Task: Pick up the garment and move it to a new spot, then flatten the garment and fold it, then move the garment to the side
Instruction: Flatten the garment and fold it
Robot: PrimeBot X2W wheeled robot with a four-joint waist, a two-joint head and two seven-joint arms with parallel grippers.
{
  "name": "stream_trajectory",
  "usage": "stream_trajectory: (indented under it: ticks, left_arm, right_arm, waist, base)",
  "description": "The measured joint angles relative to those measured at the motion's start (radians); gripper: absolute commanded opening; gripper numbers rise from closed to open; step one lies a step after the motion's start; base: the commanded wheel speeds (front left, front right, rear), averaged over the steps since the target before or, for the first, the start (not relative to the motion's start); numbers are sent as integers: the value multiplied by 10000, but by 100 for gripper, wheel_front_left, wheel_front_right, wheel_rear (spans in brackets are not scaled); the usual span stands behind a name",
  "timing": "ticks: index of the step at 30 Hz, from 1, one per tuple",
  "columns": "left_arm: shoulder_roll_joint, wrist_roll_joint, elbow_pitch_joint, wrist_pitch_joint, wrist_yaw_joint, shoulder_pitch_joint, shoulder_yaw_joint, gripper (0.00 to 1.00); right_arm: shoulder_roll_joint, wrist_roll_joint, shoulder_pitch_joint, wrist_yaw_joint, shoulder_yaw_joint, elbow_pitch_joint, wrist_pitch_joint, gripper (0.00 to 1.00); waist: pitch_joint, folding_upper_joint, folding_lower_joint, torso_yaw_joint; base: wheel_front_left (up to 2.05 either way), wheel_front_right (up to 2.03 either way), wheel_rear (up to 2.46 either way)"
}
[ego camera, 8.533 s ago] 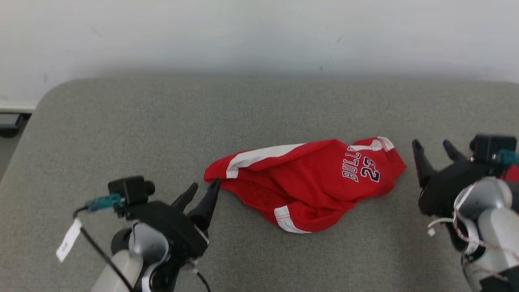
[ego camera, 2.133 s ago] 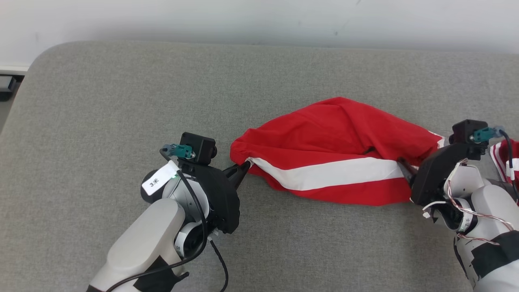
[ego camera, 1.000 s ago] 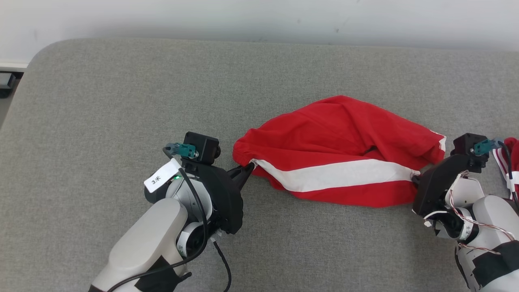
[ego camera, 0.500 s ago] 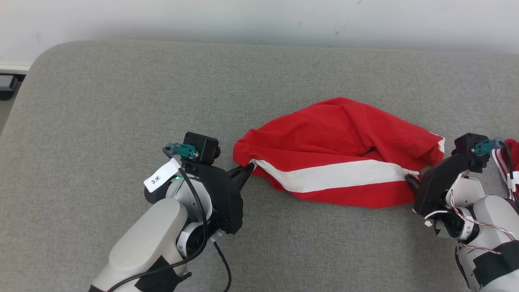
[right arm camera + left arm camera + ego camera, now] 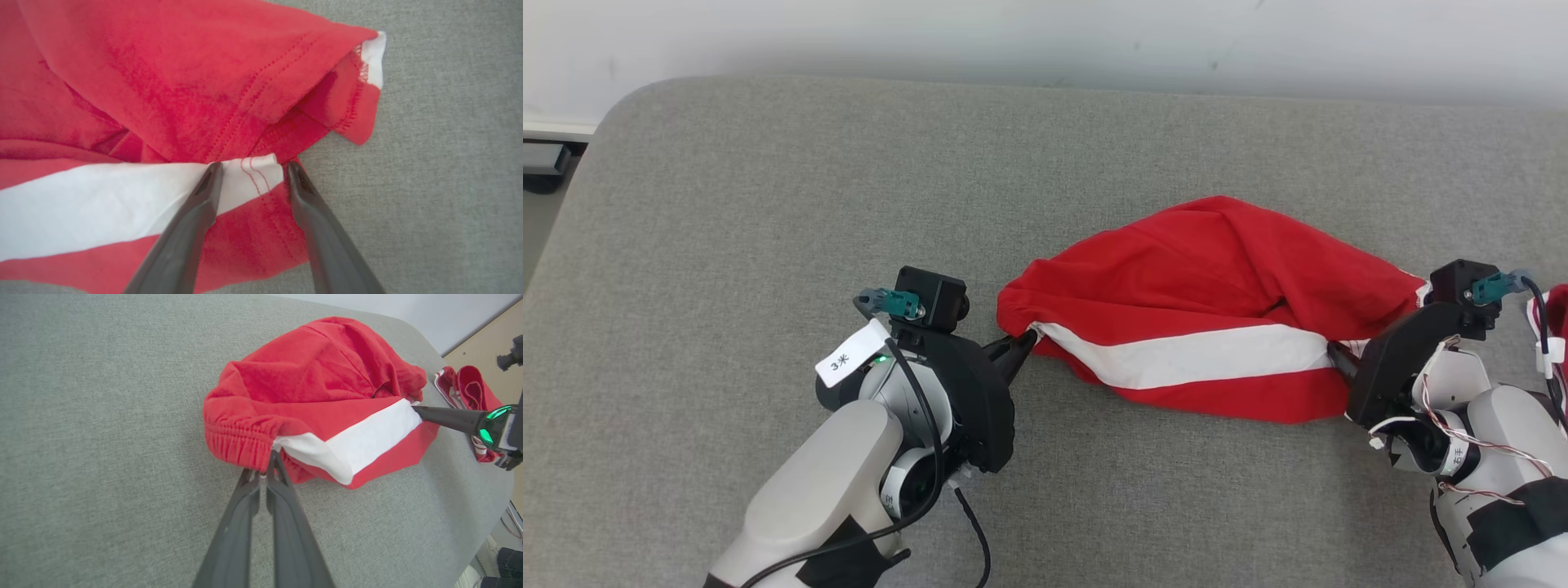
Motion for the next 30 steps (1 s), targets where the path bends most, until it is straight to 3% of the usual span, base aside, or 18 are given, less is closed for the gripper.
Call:
stream_trajectory:
  ticks: [3,6,7,9,16,22,28,30]
  left_arm:
    - [-21,-10,0,8,0,0,-8,0]
    - [-40,-31,0,10,0,0,-12,0]
    - [-42,-31,2,12,0,0,-13,0]
    - [-38,-31,4,12,0,0,-12,0]
    - [-2,-29,19,-240,196,-17,153,0]
    - [-54,50,-303,-1302,441,-812,786,0]
    - [-23,104,-677,-1733,372,-923,838,0]
    - [61,6,-855,-1597,54,-840,708,0]
  right_arm:
    - [12,0,-2,0,8,40,0,47]
    - [8,0,-2,0,8,88,0,31]
    - [10,0,-3,0,10,90,0,16]
    - [10,0,-4,0,17,92,0,0]
    - [31,0,-267,0,-17,56,-405,0]
    - [75,-10,-1051,-10,-385,-545,-1505,0]
    - [113,-10,-1095,4,-552,-1383,-2399,0]
    - [115,-8,-1044,65,-560,-1685,-2546,0]
  waist:
    - [2,0,-1,42]
    - [4,0,0,84]
    - [4,0,0,96]
    - [0,0,0,113]
    - [-86,0,0,89]
    - [-306,0,0,-25]
    - [-560,0,-1,-123]
    - [-653,0,-1,-156]
  base:
    - [0,0,0]
    - [0,0,0]
    - [0,0,0]
    - [0,0,0]
    - [0,0,0]
    - [0,0,0]
    - [0,0,0]
    - [0,0,0]
